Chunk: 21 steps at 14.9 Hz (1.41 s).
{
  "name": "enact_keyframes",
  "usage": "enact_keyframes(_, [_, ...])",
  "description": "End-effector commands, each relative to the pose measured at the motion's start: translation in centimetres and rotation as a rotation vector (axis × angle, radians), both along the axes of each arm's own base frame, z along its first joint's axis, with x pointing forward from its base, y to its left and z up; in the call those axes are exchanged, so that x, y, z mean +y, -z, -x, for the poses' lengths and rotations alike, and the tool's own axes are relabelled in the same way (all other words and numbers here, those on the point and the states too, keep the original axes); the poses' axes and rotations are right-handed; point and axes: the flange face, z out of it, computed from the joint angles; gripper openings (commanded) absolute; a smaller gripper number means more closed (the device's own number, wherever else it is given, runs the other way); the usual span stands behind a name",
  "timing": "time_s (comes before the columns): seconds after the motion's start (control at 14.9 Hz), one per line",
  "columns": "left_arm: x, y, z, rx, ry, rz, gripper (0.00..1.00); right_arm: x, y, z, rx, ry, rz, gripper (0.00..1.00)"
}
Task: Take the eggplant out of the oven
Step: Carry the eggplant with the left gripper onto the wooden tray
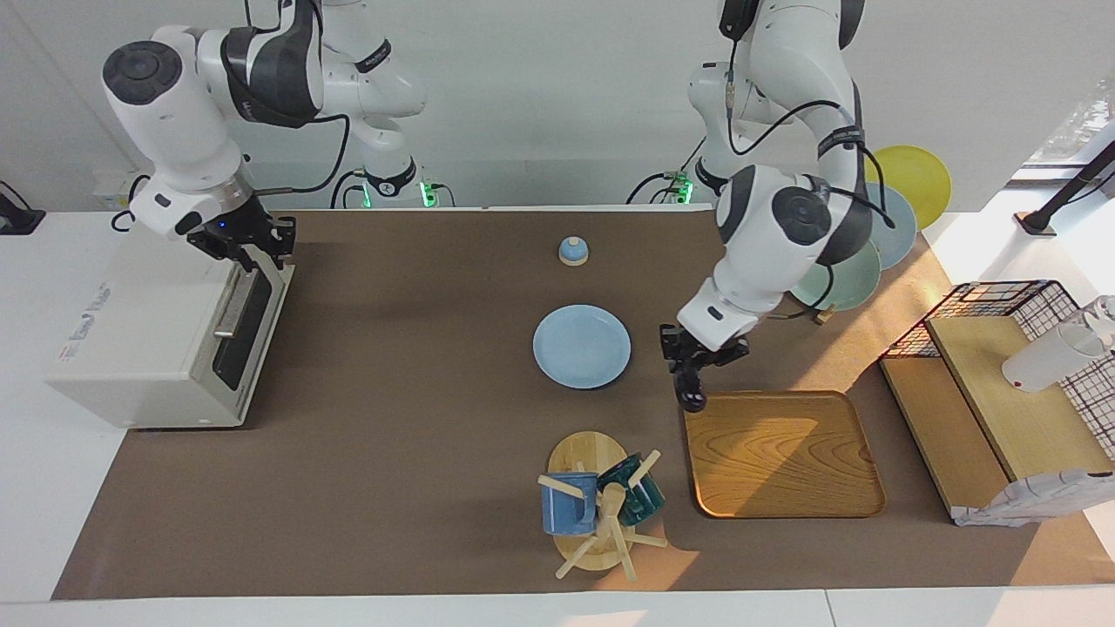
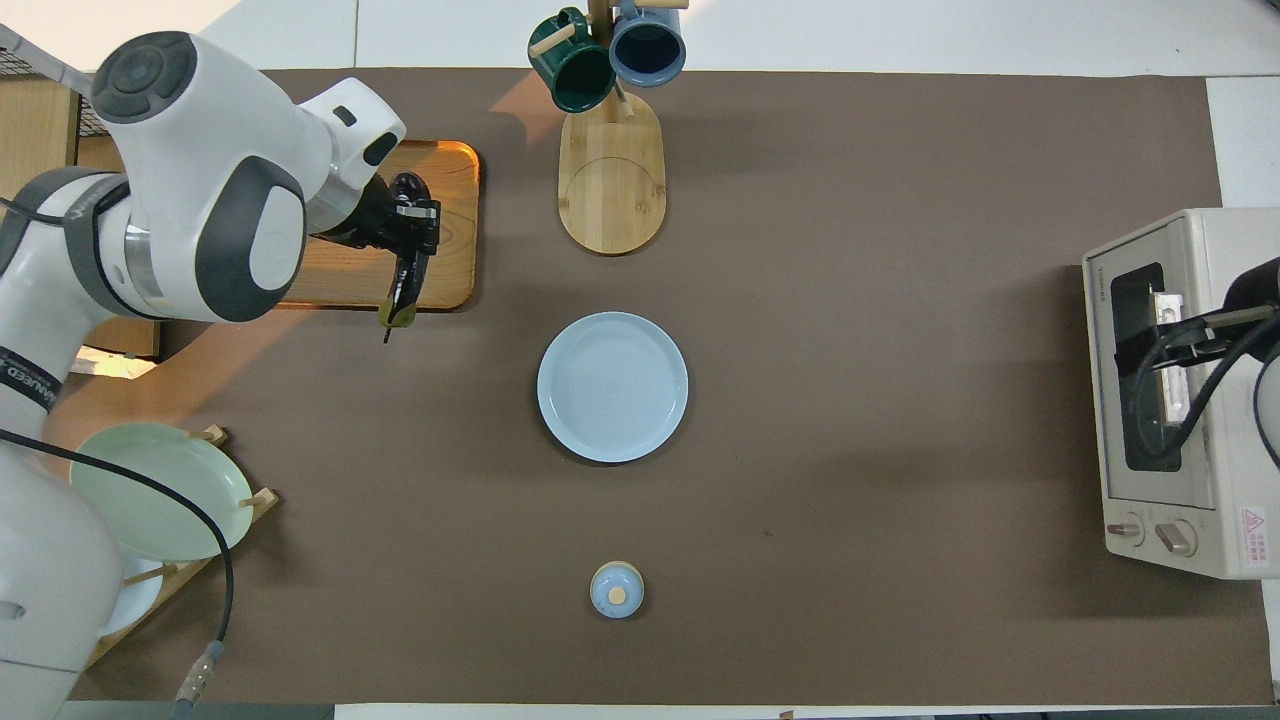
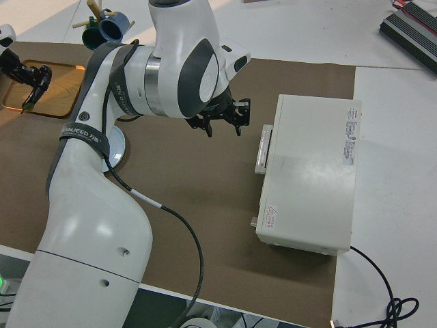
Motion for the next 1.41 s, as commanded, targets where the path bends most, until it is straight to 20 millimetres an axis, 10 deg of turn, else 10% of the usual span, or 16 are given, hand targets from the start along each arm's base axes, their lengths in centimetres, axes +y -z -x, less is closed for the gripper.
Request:
enact_keyframes(0.0, [2.6,3.1,-4.2,-0.009,-0.018,-0.021,0.00,0.6,-0.4,-0.5,0.001,0.025,-0.042,1.00])
enact_keyframes(0.27, [6.5,5.5,-6.5,-0.087,-0.069,-0.019,0.00,1.1,-1.7,-1.6,-0.011,0.063,-0.050,1.00])
enact_keyframes(0.81, [7.2,8.2,-5.3,-0.082,-0.067,-0.028,0.00,0.5,-2.2,-1.4,0.006,0.057,-0.041,1.00])
enact_keyframes(0.94, [7.4,8.0,-5.4,-0.080,-0.057,-0.032,0.99,0.3,-2.1,-1.3,0.017,0.064,-0.040,1.00])
enact_keyframes(1.34, [8.5,2.0,-5.4,-0.112,-0.048,-0.039,1.00,-1.0,-2.4,-0.3,0.039,0.081,-0.043,1.00])
